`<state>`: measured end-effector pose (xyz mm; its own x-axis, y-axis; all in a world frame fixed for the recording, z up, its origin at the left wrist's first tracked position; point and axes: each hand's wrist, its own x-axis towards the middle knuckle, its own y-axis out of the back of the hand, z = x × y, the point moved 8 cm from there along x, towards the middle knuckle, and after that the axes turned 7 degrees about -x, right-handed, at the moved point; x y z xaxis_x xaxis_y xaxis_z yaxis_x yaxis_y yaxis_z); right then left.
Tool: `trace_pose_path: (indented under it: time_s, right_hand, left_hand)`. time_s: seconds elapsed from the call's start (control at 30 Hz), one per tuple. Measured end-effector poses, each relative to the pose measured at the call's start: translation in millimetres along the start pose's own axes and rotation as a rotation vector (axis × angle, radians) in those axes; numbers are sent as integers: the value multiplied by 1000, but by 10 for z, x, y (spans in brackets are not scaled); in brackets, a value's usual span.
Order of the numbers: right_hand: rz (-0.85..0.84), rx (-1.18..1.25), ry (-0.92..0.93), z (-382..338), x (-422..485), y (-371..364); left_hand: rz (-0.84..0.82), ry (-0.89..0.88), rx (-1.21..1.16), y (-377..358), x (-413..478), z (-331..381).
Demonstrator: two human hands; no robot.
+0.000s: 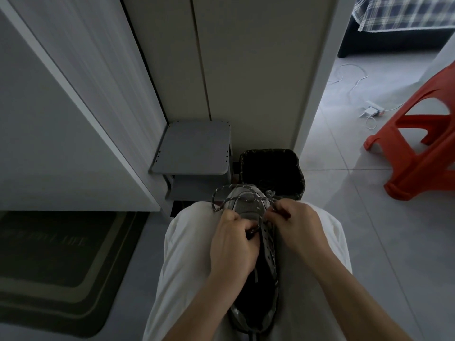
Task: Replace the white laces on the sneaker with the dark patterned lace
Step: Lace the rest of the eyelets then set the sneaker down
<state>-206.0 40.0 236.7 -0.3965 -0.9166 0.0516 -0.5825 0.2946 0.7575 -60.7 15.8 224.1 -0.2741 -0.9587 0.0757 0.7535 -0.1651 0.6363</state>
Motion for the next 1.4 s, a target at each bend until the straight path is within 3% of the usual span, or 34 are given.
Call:
trace_pose_path:
  time_s: [0.43, 1.17, 1.4]
  right_hand:
    - [58, 41, -19, 84, -11, -62]
    - [65, -212, 126, -67, -149, -107]
    - [42, -95, 86, -54, -110, -65]
  left_hand:
    - [22, -7, -42, -30, -18, -8]
    - [0, 5, 24, -56, 19, -40]
    - [-13, 13, 61, -28, 73, -37]
